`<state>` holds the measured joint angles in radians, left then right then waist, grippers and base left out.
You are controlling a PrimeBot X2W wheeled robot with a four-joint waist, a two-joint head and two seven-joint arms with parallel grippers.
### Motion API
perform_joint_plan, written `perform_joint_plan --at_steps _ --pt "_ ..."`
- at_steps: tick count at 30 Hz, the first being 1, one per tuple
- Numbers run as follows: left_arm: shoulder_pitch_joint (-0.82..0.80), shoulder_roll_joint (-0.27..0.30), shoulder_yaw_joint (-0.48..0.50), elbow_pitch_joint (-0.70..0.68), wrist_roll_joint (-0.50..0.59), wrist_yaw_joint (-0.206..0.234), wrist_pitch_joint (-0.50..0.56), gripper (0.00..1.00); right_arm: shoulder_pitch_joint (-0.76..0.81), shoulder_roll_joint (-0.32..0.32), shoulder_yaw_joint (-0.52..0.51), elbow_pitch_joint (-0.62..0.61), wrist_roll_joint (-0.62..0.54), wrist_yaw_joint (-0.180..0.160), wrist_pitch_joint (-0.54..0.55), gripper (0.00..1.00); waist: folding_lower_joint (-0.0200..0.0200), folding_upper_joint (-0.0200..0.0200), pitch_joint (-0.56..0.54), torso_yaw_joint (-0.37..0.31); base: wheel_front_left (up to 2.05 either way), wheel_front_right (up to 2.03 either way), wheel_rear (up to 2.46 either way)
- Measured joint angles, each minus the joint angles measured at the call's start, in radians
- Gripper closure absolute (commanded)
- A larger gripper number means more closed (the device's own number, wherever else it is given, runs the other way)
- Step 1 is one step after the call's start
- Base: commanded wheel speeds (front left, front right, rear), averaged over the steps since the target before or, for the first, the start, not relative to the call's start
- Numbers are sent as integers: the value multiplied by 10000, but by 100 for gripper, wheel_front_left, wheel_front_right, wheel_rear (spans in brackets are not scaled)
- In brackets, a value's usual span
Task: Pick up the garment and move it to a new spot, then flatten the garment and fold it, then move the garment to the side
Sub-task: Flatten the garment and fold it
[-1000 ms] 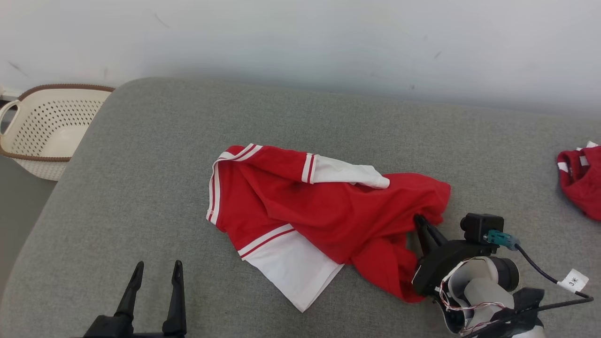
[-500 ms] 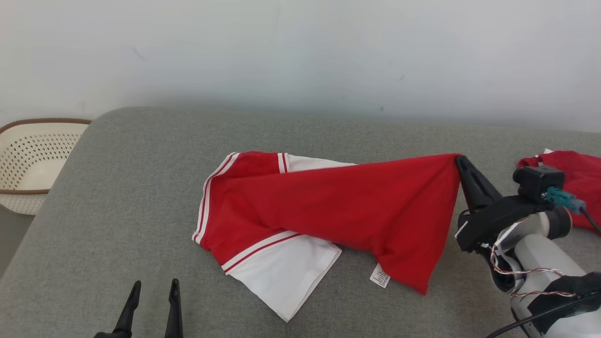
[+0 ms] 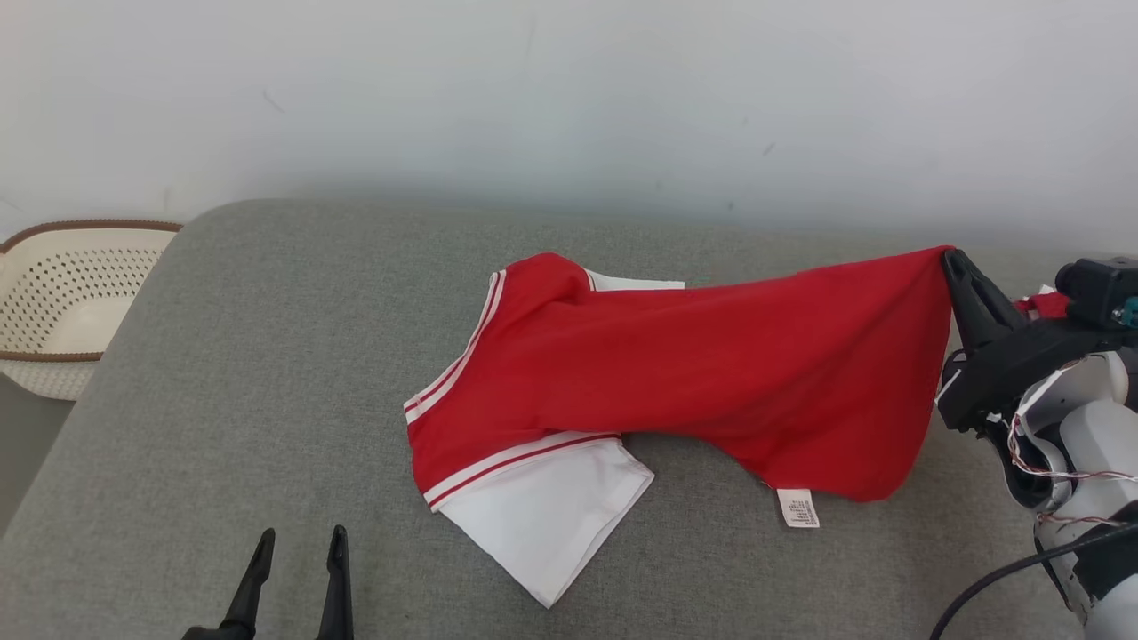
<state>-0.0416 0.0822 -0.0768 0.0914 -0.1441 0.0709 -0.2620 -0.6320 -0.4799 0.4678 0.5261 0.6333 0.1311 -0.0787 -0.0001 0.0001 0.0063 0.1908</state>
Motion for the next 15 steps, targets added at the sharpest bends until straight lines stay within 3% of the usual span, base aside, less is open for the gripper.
perform_joint_plan --at_steps 5,15 --pt "-80 -27 -19 -2 33 -75 0 0 -517 140 92 625 -25 0 180 100 1 0 173 113 0 0 0" --pt "-361 -153 -79 96 44 -163 0 0 -1766 322 637 3262 -470 0 -222 100 1 0 548 457 0 0 0"
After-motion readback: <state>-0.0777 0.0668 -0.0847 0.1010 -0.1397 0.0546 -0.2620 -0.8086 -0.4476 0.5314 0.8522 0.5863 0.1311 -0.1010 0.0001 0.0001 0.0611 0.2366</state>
